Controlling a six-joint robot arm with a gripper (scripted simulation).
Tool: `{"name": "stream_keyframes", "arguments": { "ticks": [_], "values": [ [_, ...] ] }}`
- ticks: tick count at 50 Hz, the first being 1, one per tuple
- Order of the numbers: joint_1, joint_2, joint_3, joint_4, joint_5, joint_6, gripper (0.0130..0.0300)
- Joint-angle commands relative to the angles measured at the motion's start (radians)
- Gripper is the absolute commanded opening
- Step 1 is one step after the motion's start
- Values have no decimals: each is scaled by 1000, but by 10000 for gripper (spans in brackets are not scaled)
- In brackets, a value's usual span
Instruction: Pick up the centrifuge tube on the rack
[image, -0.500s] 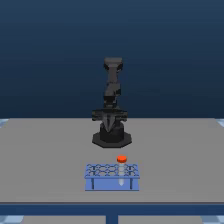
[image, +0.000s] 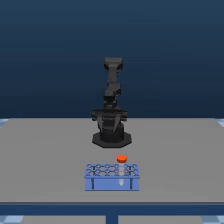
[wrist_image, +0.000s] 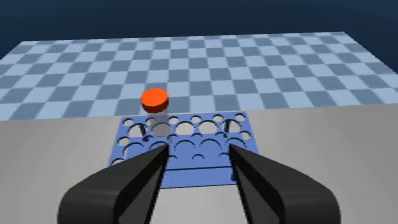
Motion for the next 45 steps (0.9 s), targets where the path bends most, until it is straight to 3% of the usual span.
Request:
{"name": "stream_keyframes", "arguments": {
  "ticks": [1, 25, 45],
  "values": [
    [1, 1, 0, 4, 0, -3, 300],
    [18, 32, -15, 117, -12, -111, 300],
    [62, 117, -59, 346, -41, -324, 300]
  ]
}}
